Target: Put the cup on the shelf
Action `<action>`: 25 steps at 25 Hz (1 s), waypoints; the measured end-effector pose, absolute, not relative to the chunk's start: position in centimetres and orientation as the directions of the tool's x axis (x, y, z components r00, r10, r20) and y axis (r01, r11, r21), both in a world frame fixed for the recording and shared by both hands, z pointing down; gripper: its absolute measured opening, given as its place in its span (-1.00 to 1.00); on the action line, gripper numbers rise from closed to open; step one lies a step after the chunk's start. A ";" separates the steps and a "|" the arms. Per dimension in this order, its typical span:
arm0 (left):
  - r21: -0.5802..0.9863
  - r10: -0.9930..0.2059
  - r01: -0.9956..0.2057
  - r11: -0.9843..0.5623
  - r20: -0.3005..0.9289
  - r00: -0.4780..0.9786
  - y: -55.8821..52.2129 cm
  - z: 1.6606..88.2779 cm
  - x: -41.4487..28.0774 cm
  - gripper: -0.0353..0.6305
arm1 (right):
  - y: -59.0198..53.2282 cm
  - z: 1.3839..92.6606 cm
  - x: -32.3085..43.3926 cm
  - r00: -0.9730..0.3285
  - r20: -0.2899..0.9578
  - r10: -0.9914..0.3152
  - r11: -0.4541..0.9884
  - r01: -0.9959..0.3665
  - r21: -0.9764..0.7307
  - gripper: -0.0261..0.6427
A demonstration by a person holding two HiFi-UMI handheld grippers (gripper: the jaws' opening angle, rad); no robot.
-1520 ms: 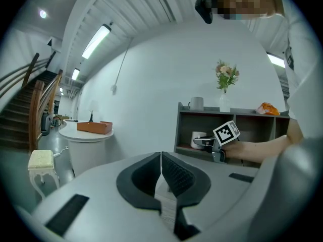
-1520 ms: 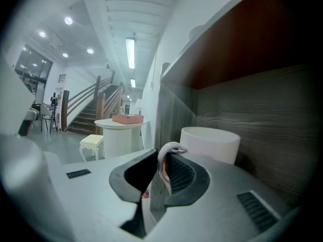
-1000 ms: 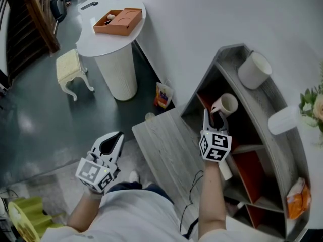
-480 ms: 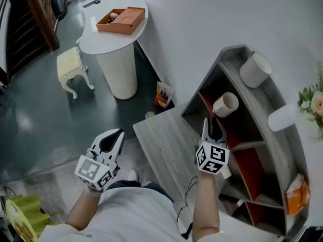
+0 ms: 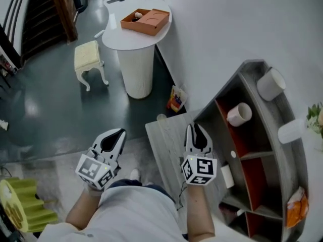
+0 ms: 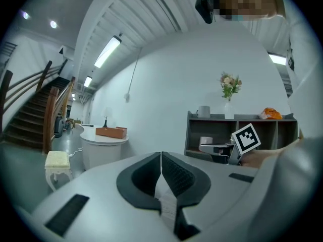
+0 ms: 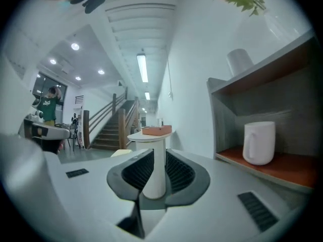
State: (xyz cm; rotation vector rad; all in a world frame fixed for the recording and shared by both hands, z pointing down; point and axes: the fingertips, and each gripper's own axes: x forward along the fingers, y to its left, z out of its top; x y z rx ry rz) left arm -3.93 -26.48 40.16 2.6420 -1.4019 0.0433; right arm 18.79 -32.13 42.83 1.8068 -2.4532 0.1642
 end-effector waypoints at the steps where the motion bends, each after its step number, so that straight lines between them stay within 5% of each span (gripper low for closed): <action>1: 0.119 -0.828 -0.832 -0.542 0.095 0.553 -26.2 40.2 -4.4 -0.84 | -31.9 42.9 17.6 -0.326 0.132 -0.936 0.324 -0.945 -0.034 -0.68; 12: 0.126 -0.894 -0.896 -0.425 0.095 0.437 -23.4 40.3 -9.8 -0.84 | -29.5 43.3 5.7 -0.592 0.133 -0.795 0.594 -0.804 -0.030 -0.69; 25: 0.132 -0.931 -0.932 -0.339 0.092 0.352 -21.7 40.7 -13.5 -0.84 | -26.6 42.4 -1.8 -0.734 0.117 -0.669 0.738 -0.674 -0.012 -0.68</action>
